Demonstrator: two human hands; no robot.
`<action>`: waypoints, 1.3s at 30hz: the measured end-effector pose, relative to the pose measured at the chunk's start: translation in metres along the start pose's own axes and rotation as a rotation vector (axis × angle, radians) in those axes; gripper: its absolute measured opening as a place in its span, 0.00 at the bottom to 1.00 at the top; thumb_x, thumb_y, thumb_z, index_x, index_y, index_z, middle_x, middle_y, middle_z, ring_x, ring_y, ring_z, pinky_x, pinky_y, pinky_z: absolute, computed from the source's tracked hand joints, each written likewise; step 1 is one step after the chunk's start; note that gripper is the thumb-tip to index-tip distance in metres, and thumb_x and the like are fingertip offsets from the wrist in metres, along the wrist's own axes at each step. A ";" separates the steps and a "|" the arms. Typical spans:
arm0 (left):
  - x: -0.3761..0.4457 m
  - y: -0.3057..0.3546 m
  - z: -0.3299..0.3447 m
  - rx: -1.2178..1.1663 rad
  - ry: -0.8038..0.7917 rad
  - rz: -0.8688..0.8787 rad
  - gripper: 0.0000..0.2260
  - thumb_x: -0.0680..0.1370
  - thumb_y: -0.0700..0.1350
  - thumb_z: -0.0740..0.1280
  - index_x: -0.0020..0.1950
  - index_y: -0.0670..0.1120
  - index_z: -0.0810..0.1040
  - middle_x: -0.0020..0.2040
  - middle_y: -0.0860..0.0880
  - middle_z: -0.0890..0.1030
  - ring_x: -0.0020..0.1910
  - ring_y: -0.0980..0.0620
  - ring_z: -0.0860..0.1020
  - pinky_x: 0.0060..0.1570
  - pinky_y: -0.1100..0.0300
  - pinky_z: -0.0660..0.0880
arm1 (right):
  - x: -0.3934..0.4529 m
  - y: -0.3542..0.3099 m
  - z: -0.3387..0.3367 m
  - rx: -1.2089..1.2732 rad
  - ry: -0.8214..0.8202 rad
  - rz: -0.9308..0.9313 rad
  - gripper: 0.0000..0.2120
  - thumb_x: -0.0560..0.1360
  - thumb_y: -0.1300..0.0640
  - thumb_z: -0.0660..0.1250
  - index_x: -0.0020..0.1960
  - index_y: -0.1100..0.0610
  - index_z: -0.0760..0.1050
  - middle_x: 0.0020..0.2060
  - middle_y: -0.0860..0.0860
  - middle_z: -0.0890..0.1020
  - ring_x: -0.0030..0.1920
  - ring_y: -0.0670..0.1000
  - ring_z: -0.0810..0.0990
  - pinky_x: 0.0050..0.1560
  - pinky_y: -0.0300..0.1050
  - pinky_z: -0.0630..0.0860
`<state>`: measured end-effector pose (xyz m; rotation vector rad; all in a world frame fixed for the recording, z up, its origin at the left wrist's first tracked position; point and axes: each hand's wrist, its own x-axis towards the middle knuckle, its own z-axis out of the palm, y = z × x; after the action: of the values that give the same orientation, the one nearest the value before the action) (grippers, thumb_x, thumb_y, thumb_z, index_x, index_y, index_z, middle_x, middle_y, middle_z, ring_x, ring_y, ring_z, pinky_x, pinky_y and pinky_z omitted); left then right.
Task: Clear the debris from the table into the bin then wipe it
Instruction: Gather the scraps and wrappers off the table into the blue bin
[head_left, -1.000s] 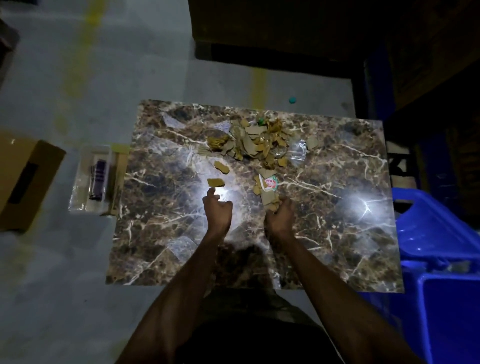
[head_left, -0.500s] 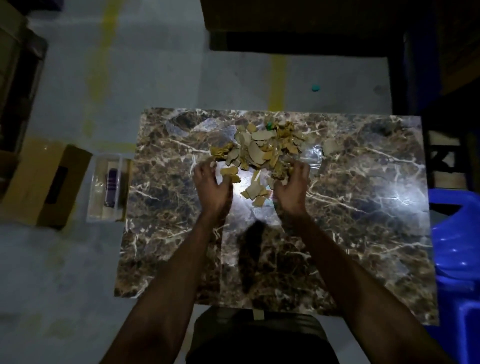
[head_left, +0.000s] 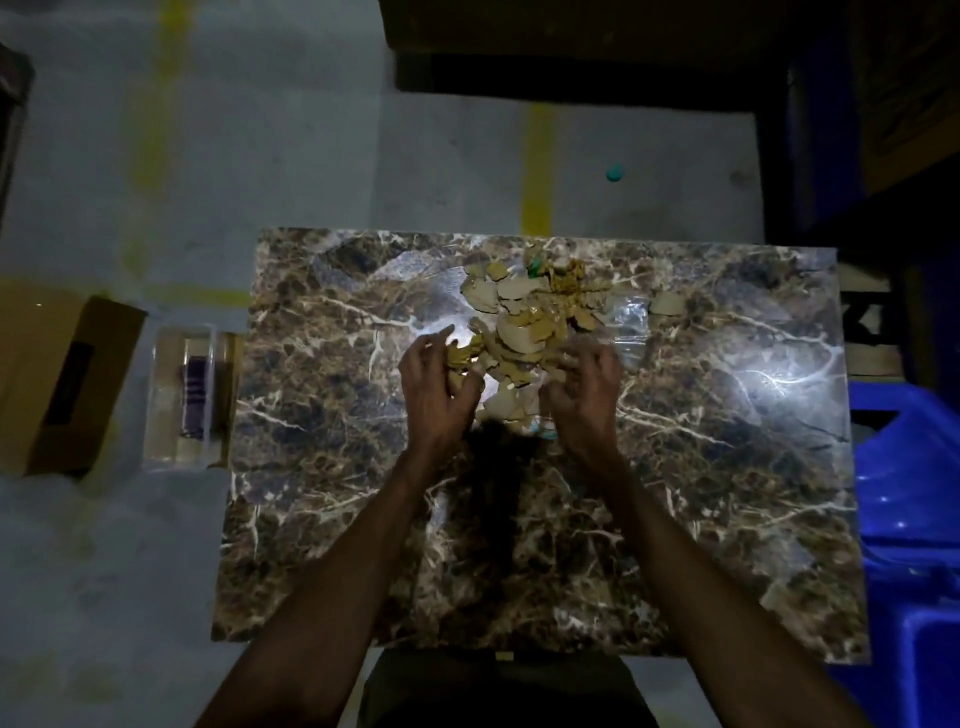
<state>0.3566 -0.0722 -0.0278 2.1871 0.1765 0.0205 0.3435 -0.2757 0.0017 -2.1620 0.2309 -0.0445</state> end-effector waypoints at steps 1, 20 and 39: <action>0.010 0.004 -0.002 -0.019 0.028 0.008 0.23 0.81 0.51 0.69 0.75 0.51 0.71 0.72 0.49 0.65 0.73 0.58 0.61 0.71 0.69 0.60 | 0.017 -0.004 -0.007 0.007 0.055 -0.002 0.18 0.75 0.58 0.66 0.64 0.54 0.76 0.61 0.49 0.71 0.65 0.56 0.71 0.63 0.56 0.74; 0.117 -0.002 0.065 0.020 -0.403 0.233 0.19 0.86 0.53 0.62 0.76 0.52 0.72 0.76 0.51 0.72 0.76 0.58 0.65 0.77 0.47 0.62 | 0.107 0.042 0.038 -0.151 -0.349 -0.101 0.24 0.86 0.44 0.56 0.77 0.53 0.71 0.76 0.53 0.72 0.78 0.55 0.67 0.80 0.50 0.58; 0.052 0.009 0.017 -0.331 -0.360 -0.058 0.15 0.84 0.42 0.66 0.71 0.44 0.77 0.66 0.48 0.81 0.60 0.57 0.81 0.59 0.61 0.78 | 0.116 0.106 -0.089 -0.197 -0.006 0.208 0.28 0.83 0.45 0.58 0.76 0.62 0.69 0.75 0.61 0.70 0.76 0.60 0.68 0.77 0.57 0.65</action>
<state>0.4102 -0.0842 -0.0333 1.8194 0.0283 -0.3514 0.4312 -0.4273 -0.0410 -2.3212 0.4733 0.1074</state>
